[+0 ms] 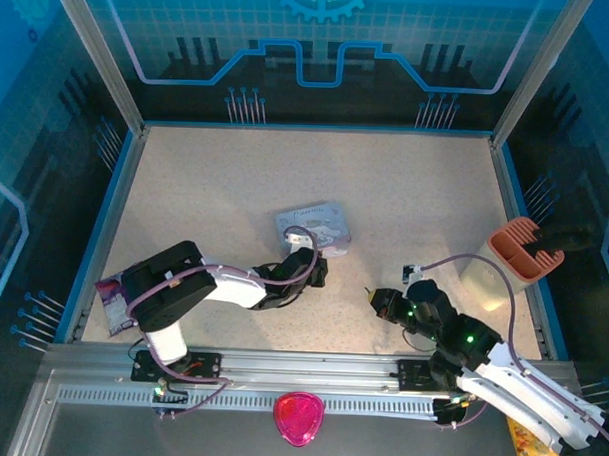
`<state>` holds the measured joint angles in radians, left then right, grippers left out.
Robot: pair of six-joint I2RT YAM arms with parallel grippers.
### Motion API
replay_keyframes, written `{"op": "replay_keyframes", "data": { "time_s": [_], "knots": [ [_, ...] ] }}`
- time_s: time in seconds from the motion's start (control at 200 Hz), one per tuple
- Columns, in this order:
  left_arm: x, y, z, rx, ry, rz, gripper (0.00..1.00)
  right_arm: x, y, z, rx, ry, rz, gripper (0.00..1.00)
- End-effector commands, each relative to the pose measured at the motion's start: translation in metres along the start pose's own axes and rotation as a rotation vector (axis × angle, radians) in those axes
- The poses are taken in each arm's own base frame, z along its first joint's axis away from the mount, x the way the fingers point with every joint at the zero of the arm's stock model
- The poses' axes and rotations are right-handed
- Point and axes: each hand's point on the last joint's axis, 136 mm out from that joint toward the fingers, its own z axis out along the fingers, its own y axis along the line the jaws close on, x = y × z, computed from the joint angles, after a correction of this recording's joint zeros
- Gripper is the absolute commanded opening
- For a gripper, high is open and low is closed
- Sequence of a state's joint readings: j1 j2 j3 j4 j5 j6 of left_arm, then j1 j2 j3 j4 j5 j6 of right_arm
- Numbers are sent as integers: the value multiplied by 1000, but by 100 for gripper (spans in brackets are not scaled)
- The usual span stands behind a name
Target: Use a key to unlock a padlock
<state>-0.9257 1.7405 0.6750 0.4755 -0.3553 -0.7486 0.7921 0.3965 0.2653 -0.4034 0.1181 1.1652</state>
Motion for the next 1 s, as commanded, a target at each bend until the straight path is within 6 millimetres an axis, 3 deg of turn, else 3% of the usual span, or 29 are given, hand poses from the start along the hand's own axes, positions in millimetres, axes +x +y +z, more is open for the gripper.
{"op": "replay_keyframes", "data": {
  "time_s": [0.0, 0.35, 0.996],
  "knots": [
    [-9, -32, -12, 129, 19, 26, 4, 9, -1, 8, -47, 21, 70, 0],
    [-6, -51, -19, 267, 106, -63, 3, 12, 10, 19, -151, 7, 19, 0],
    [-21, -84, -42, 474, 162, -231, 1, 7, 36, 36, -331, -40, 9, 0]
  ]
}}
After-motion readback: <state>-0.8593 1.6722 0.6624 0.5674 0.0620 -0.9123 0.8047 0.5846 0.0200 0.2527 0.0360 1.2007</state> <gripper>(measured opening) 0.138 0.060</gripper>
